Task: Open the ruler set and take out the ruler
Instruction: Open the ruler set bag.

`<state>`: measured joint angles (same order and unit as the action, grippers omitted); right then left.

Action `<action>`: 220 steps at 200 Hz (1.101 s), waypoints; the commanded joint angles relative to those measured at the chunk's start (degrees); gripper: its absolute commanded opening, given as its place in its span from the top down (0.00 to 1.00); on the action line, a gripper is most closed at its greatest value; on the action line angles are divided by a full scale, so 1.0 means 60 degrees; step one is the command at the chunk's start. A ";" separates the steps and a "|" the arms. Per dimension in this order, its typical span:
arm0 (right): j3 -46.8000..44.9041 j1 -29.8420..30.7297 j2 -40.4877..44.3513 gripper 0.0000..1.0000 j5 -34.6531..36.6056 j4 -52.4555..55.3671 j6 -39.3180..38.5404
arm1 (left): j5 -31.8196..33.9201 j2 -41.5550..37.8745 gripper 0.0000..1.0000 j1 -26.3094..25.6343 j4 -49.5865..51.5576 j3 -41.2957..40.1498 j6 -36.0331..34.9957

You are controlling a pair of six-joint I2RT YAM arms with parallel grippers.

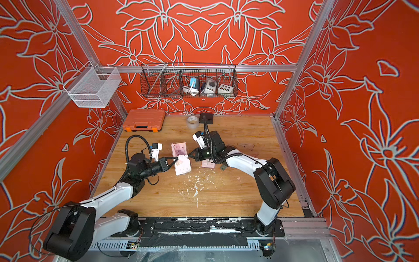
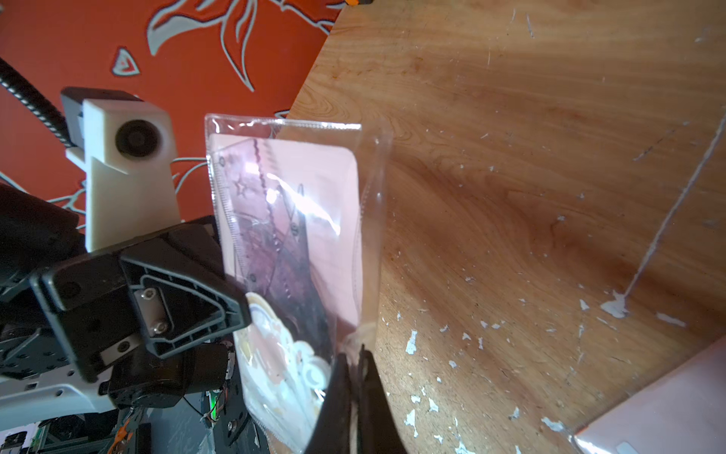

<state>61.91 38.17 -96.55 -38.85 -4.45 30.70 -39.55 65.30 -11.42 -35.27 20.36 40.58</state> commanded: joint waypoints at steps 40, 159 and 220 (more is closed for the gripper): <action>-0.0097 -0.0204 0.0575 1.00 -0.0042 0.0321 -0.0048 | 0.0333 -0.0686 1.00 -0.0016 0.0117 -0.0126 -0.0254; -0.1009 -0.0547 0.1104 1.00 -0.0941 -0.0307 0.0464 | 0.0673 -0.0578 0.93 -0.0008 0.0448 -0.0177 -0.0304; -0.1482 -0.0538 0.1019 1.00 -0.1611 -0.1061 0.1168 | 0.1366 -0.0137 0.63 -0.0016 0.1342 0.0020 -0.0814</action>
<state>55.18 35.24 -91.35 -45.50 -6.94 34.15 -33.61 63.05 -11.57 -29.34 19.18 37.56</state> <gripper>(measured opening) 0.052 0.357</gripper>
